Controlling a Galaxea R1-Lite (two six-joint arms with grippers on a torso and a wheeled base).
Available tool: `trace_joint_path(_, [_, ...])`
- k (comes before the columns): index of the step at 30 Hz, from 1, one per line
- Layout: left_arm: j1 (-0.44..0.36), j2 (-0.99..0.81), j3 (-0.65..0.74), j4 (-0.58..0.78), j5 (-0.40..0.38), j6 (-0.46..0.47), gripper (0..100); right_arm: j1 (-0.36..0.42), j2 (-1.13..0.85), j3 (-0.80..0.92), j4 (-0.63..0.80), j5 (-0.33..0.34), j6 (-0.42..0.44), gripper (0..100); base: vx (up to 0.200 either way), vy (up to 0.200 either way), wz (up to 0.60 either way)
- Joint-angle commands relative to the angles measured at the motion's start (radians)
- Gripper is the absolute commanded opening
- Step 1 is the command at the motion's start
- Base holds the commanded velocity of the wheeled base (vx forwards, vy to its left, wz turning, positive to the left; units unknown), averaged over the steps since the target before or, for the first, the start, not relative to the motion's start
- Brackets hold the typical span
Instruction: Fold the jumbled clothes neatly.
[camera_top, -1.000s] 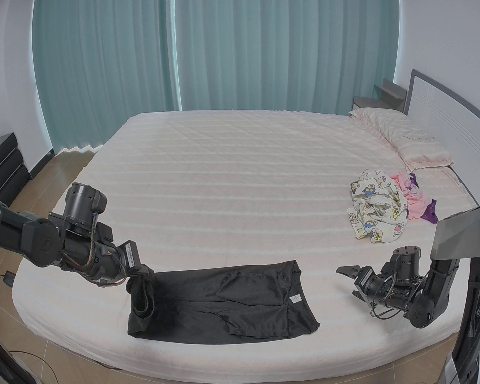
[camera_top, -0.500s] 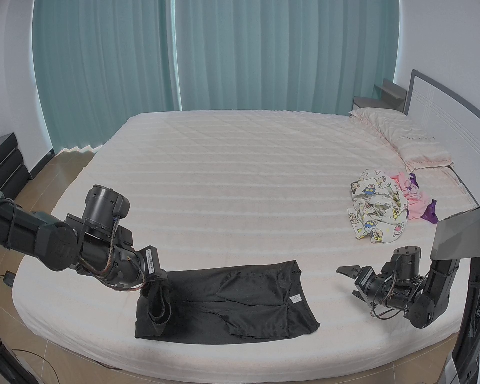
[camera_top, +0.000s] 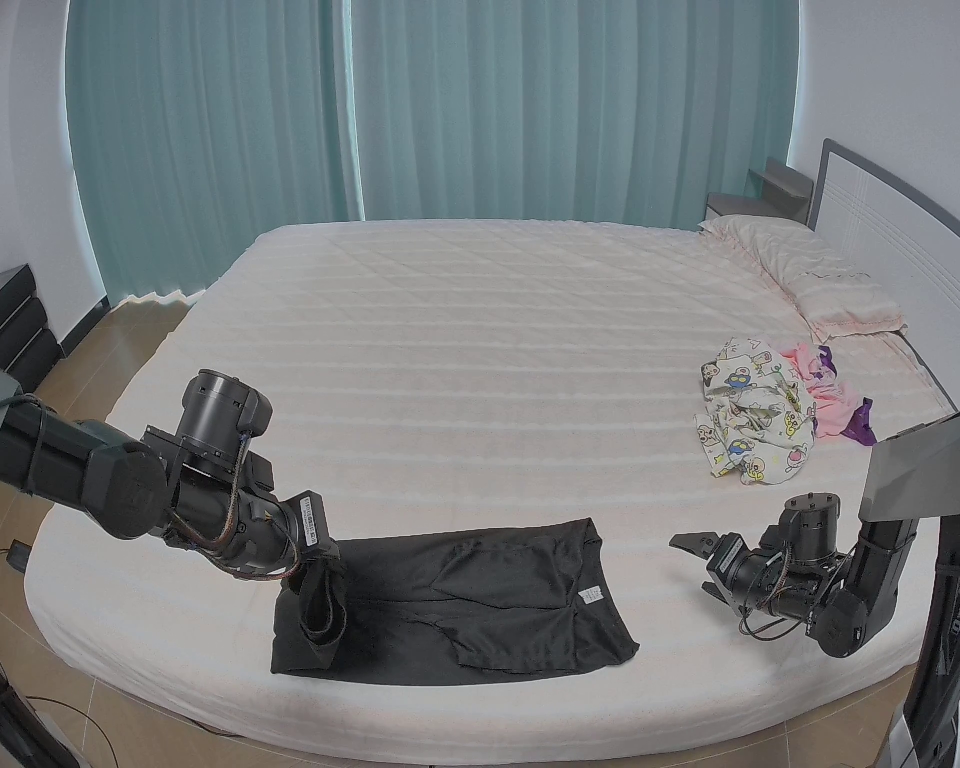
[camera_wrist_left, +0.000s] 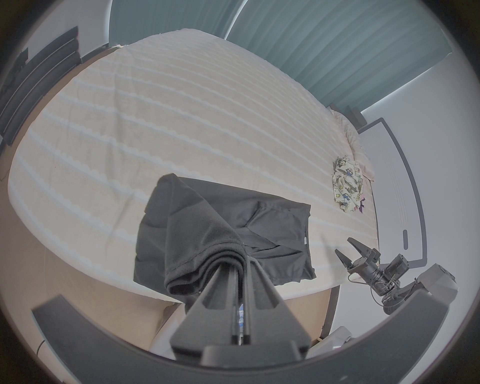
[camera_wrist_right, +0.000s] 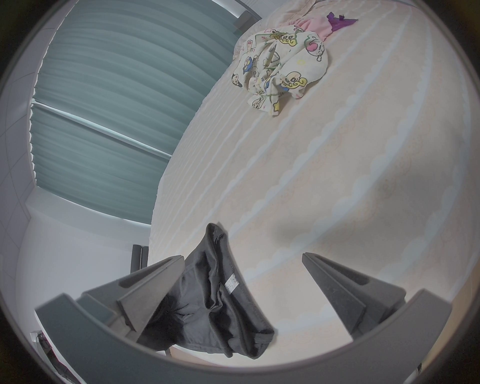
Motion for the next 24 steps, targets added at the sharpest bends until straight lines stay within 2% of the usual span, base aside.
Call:
trace_joint_path(1, [0.000, 0.008, -0.002, 0.001, 0.001, 0.000, 0, -0.001, 0.000, 0.000, 0.000, 0.000, 0.000, 100, 0.000, -0.200, 0.00])
trace_joint_path(19, [-0.023, 0.051, -0.039, -0.001, 0.001, -0.003, 0, -0.001, -0.002, 0.000, -0.001, -0.001, 0.000, 100, 0.000, -0.200, 0.00])
trace_joint_path(24, [-0.035, 0.074, -0.054, -0.001, -0.001, -0.017, 0, -0.001, -0.002, -0.002, -0.001, -0.001, 0.000, 100, 0.000, 0.000, 0.00])
